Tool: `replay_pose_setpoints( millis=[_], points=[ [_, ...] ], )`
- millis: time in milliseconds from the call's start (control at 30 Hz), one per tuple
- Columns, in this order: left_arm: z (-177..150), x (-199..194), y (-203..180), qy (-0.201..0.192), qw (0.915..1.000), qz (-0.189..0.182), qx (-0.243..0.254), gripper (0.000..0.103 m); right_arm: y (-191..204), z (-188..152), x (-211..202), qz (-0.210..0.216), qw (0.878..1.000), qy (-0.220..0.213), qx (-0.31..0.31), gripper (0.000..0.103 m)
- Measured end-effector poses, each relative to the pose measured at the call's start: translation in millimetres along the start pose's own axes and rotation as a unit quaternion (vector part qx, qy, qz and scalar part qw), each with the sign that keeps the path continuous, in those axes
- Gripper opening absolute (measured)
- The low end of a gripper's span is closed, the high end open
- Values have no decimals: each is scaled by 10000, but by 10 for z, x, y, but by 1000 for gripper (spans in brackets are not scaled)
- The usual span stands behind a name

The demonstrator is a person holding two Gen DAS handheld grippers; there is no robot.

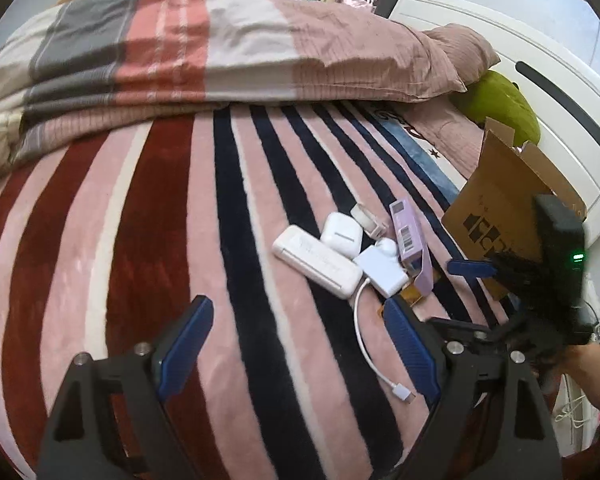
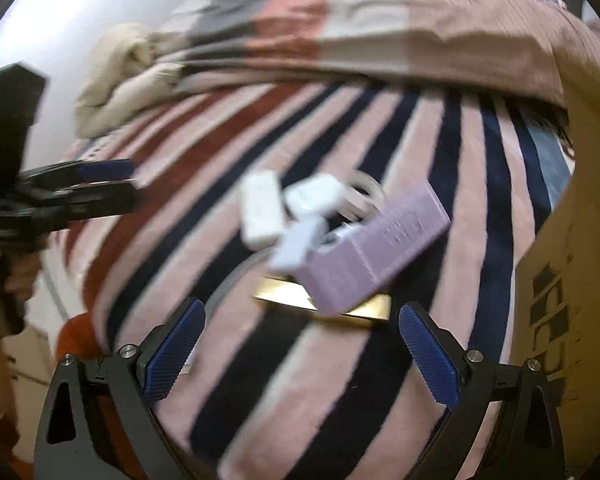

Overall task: Organize rigid objects
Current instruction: 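Move the right gripper back to the items and grasp the gold bar, then lower the gold bar into the cardboard box and release it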

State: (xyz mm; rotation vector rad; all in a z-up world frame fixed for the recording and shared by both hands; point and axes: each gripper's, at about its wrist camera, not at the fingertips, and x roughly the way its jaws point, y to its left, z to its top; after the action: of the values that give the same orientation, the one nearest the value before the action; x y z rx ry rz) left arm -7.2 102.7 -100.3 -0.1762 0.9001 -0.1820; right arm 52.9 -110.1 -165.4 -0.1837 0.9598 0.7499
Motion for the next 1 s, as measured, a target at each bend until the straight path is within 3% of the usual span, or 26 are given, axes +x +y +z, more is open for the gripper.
replay_pose_setpoints(
  millis=[200, 267, 367, 433, 500, 667, 767, 833, 1000],
  points=[
    [-44, -36, 15, -12, 10000, 31, -18, 85, -59, 52, 300, 77, 9986, 62, -512, 98],
    [-47, -54, 18, -23, 10000, 60, -2, 85, -69, 42, 297, 284, 9982, 135, -512, 97],
    [-50, -79, 27, -38, 10000, 69, -6, 85, -9, -49, 198, 633, 9958, 335, -575, 83],
    [-45, -90, 25, -35, 10000, 49, -21, 85, 25, -146, 109, 919, 9926, 525, -601, 63],
    [-42, -108, 9, -51, 10000, 38, -17, 85, 59, -187, 87, 1059, 9901, 649, -658, 51],
    [-54, -154, -15, -44, 9999, 92, -22, 85, 109, -146, 164, 923, 9906, 551, -850, 48],
    [-68, -181, -15, -15, 9999, 125, -26, 85, 240, -115, 250, 698, 9879, 554, -1269, 45],
    [-71, -200, -22, -3, 10000, 20, -22, 85, 303, -98, 234, 554, 9864, 598, -1426, 15],
    [-9, -232, -161, 29, 9993, -383, 47, 85, 412, -43, 1, 579, 9880, 341, -1388, 13]
  ],
)
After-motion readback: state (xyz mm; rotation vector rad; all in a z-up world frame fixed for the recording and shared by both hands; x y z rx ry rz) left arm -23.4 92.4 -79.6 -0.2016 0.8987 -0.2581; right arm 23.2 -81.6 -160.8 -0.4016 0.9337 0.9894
